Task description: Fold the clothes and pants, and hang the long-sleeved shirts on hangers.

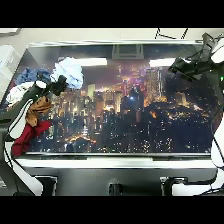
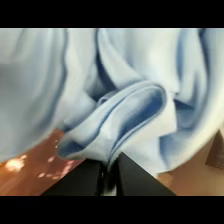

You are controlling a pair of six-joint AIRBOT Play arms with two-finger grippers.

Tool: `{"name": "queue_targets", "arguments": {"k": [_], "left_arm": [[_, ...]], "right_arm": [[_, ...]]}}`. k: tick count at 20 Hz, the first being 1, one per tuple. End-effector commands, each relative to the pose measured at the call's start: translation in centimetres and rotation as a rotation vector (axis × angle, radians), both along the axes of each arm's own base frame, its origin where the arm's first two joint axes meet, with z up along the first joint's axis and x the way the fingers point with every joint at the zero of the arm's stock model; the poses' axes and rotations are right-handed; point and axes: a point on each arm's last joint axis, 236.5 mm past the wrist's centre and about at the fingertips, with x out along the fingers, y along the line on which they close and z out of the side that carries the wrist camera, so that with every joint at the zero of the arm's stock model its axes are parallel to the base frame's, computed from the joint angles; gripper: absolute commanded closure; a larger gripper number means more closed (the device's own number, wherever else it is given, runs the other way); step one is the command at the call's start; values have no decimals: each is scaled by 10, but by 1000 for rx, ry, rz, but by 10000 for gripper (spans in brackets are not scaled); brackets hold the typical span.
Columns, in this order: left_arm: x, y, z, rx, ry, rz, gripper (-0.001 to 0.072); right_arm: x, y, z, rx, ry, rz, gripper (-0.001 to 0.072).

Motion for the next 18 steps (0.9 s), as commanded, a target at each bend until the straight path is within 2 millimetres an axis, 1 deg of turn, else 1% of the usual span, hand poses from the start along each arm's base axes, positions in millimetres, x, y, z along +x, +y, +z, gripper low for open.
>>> {"name": "queue_targets", "arguments": {"k": [1, 2, 3, 4, 5, 6, 7, 8, 9, 10, 11, 12, 14, 15, 16, 18], "left_arm": [[5, -14, 78, 164, -189, -135, 685], [0, -27, 121, 238, -276, -205, 685], [-12, -44, 173, 317, -380, -283, 686], [-30, -66, 227, 378, -483, -353, 686], [-53, -89, 274, 418, -572, -413, 686], [-81, -115, 315, 454, -651, -474, 686], [-113, -143, 349, 482, -715, -541, 685], [-147, -172, 370, 512, -760, -626, 686], [-178, -199, 378, 536, -780, -713, 685], [-205, -226, 375, 536, -778, -798, 685], [-231, -255, 361, 508, -747, -880, 685], [-251, -283, 341, 464, -706, -946, 685], [-290, -344, 281, 345, -589, -1042, 685], [-305, -373, 252, 278, -533, -1047, 685], [-321, -404, 223, 219, -494, -1049, 684], [-357, -464, 173, 163, -447, -1098, 684]], "right_arm": [[0, 3, 6, -20, -25, 47, 46], [0, 3, 12, -36, -47, 61, 46], [0, 3, 21, -49, -75, 69, 46], [-1, 2, 36, -56, -113, 64, 46], [-2, 2, 52, -63, -157, 57, 46], [-4, 1, 73, -72, -213, 48, 46], [-7, 0, 95, -83, -269, 38, 46], [-13, -2, 120, -101, -331, 27, 46], [-21, -2, 142, -111, -382, 20, 46], [-31, -1, 163, -119, -428, 17, 47], [-41, -1, 181, -131, -464, 13, 47], [-53, -2, 197, -150, -498, 8, 47], [-72, -8, 224, -202, -555, -11, 47], [-80, -13, 235, -229, -580, -26, 47], [-87, -17, 244, -249, -598, -43, 46], [-96, -23, 255, -268, -620, -70, 46]]}}
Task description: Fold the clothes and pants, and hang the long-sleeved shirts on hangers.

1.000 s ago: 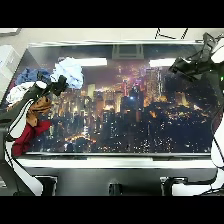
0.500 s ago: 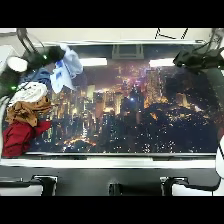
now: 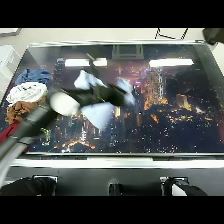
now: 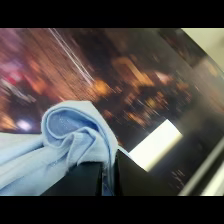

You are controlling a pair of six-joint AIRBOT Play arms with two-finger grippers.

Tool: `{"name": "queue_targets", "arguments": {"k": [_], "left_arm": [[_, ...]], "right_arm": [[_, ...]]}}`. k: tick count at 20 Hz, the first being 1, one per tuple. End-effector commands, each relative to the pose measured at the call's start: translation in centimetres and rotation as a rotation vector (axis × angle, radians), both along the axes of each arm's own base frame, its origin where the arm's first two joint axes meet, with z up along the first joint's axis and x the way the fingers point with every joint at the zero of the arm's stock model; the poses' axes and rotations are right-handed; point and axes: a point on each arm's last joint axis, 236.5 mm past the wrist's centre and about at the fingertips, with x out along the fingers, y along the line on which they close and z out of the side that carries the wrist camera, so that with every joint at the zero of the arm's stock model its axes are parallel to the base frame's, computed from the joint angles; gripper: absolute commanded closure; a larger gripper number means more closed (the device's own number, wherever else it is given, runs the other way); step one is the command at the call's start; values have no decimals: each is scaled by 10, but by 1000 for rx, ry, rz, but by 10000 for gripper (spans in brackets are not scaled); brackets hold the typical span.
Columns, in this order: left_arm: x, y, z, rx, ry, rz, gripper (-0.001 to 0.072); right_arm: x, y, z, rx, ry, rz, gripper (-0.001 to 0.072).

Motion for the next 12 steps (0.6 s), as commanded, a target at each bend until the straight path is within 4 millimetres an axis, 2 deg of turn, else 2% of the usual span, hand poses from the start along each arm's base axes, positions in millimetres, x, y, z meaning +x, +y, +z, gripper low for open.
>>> {"name": "queue_targets", "arguments": {"k": [1, 2, 3, 4, 5, 6, 7, 8, 9, 10, 12], "left_arm": [[-77, -96, -79, -43, 166, -68, 684], [-92, -116, -95, -45, 219, -88, 661], [-98, -126, -101, -34, 239, -107, 404], [-95, -127, -101, -16, 250, -119, 42], [-83, -115, -97, 30, 251, -128, -7], [-60, -87, -94, 117, 242, -128, -7], [-30, -48, -93, 208, 249, -95, -7], [6, 5, -91, 296, 264, -25, -7], [38, 59, -90, 353, 282, 59, -7], [66, 121, -93, 406, 327, 149, -7], [87, 237, -113, 460, 526, 317, -7]], "right_arm": [[-21, -11, 27, -38, -64, -52, 46], [-22, -11, 27, -39, -62, -52, 45], [-23, -11, 25, -41, -55, -53, 46], [-22, -11, 20, -43, -34, -52, 46], [-22, -12, 10, -47, 5, -53, 46], [-24, -11, -8, -41, 76, -45, 46], [-28, -9, -39, -36, 198, -30, 46], [-35, -7, -74, -28, 343, -12, 47], [-46, -5, -118, -16, 515, 7, 46], [-61, -1, -160, 1, 681, 31, 45], [-98, 27, -241, 99, 956, 140, 44]]}}
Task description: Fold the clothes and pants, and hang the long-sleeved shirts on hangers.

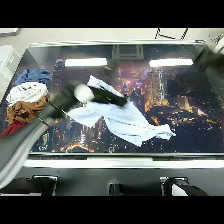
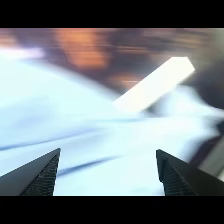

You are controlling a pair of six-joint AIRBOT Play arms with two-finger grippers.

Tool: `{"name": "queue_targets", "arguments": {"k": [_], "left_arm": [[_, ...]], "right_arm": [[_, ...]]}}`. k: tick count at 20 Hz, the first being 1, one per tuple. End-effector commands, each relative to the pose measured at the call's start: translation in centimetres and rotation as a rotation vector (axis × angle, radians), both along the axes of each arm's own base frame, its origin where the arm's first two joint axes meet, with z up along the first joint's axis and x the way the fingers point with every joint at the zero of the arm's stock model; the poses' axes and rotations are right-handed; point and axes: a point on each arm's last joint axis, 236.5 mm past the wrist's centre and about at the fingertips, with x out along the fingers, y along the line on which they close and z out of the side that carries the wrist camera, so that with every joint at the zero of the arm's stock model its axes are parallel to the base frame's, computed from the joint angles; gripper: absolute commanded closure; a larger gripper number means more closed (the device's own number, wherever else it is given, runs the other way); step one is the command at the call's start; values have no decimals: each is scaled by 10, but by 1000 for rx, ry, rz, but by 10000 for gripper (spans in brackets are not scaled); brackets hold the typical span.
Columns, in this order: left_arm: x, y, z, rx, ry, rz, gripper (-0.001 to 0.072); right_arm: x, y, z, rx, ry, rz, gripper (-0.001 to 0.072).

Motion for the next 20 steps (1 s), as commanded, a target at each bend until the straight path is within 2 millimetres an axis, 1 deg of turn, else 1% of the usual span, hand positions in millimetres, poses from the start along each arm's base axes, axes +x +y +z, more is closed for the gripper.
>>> {"name": "queue_targets", "arguments": {"k": [1, 2, 3, 4, 5, 6, 8, 10, 12, 13, 16, 19, 20], "left_arm": [[14, 199, -38, 182, 311, 268, -7], [7, 239, -54, 168, 402, 344, -7], [-4, 268, -70, 128, 484, 396, -7], [-16, 287, -86, 52, 570, 461, -7], [-25, 295, -100, -40, 628, 501, -7], [-30, 297, -112, -120, 661, 535, -7], [-31, 289, -131, -240, 665, 579, -7], [-25, 274, -148, -286, 638, 601, -6], [-20, 259, -162, -291, 631, 609, -6], [-17, 251, -167, -291, 630, 602, -6], [-6, 227, -172, -313, 602, 590, -5], [3, 215, -179, -295, 562, 596, -3], [4, 212, -180, -293, 560, 606, 47]], "right_arm": [[-74, 44, -126, 186, 485, 113, 44], [-91, 58, -155, 248, 554, 134, 36], [-109, 70, -182, 303, 614, 137, 33], [-125, 79, -203, 350, 662, 131, 26], [-137, 88, -218, 389, 695, 139, 7], [-145, 94, -229, 415, 713, 143, 7], [-151, 96, -245, 429, 718, 122, 7], [-147, 95, -250, 425, 697, 112, 7], [-146, 96, -249, 427, 692, 111, 7], [-147, 96, -249, 427, 696, 115, 7], [-150, 96, -249, 426, 705, 126, 6], [-158, 97, -260, 427, 723, 116, 5], [-161, 97, -265, 431, 730, 108, 5]]}}
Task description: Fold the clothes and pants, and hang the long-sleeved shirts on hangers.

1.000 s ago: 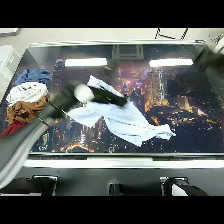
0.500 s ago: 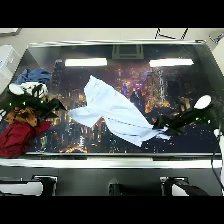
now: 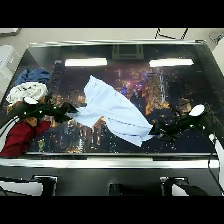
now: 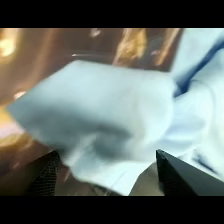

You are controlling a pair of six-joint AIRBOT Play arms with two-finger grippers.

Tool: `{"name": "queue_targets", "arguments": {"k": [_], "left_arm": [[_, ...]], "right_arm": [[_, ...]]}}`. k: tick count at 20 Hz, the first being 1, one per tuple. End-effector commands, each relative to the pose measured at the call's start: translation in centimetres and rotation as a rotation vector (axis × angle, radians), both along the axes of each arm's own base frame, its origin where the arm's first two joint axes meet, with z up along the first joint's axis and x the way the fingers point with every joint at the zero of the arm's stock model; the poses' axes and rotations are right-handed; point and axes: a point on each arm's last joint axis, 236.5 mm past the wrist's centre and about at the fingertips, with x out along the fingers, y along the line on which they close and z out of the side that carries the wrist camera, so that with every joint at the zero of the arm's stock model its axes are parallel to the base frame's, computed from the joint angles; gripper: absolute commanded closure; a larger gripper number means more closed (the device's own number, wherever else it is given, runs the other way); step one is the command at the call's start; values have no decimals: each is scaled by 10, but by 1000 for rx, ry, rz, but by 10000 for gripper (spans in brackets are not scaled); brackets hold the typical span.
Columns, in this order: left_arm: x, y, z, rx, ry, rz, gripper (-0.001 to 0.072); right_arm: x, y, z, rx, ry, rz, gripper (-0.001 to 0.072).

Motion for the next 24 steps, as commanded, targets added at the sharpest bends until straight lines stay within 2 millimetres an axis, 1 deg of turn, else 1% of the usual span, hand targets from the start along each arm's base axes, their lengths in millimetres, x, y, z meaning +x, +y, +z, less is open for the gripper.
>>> {"name": "queue_targets", "arguments": {"k": [1, 2, 3, 4, 7, 9, 10, 11, 13, 14, 15, 16, 17, 18, 19, 20, 21, 22, 23, 24], "left_arm": [[12, -11, -10, 35, -35, 26, 265], [13, -13, -10, 40, -44, 24, 480], [14, -16, -9, 41, -50, 17, 662], [15, -18, -6, 39, -60, 12, 683], [16, -20, 9, 53, -120, -27, 684], [19, -20, 23, 54, -155, -27, 683], [20, -20, 30, 55, -174, -29, 684], [21, -20, 37, 59, -196, -37, 684], [23, -20, 51, 65, -239, -47, 683], [24, -19, 59, 66, -258, -45, 683], [26, -18, 72, 72, -297, -53, 684], [31, -18, 93, 83, -366, -69, 684], [39, -17, 123, 96, -454, -83, 684], [49, -16, 169, 118, -584, -96, 684], [59, -14, 228, 144, -738, -91, 685], [63, -11, 287, 161, -878, -69, 684], [60, -6, 366, 181, -1055, -31, 684], [46, 2, 447, 201, -1238, 17, 684], [22, 10, 519, 219, -1401, 64, 684], [-8, 17, 582, 235, -1549, 109, 685]], "right_arm": [[-10, 2, -14, 2, 22, -17, 5], [-11, 4, -19, 6, 24, -28, 5], [-11, 8, -24, 12, 19, -42, 5], [-11, 15, -29, 16, 9, -43, 6], [-4, 49, -41, 25, -41, -4, 5], [11, 76, -43, 64, -93, -31, 6], [19, 84, -43, 74, -121, -49, 11], [24, 90, -42, 78, -135, -70, 62], [22, 95, -41, 81, -122, -79, 278], [17, 96, -40, 85, -105, -64, 522], [13, 93, -39, 76, -93, -35, 665], [13, 87, -33, 57, -98, 8, 666], [22, 76, -18, 25, -142, 65, 666], [41, 62, 4, -21, -215, 98, 666], [69, 41, 41, -83, -336, 110, 666], [100, 19, 90, -145, -478, 88, 666], [129, -6, 157, -207, -663, 40, 666], [147, -29, 230, -259, -848, -20, 666], [152, -51, 311, -313, -1048, -91, 666], [143, -66, 381, -355, -1218, -149, 666]]}}
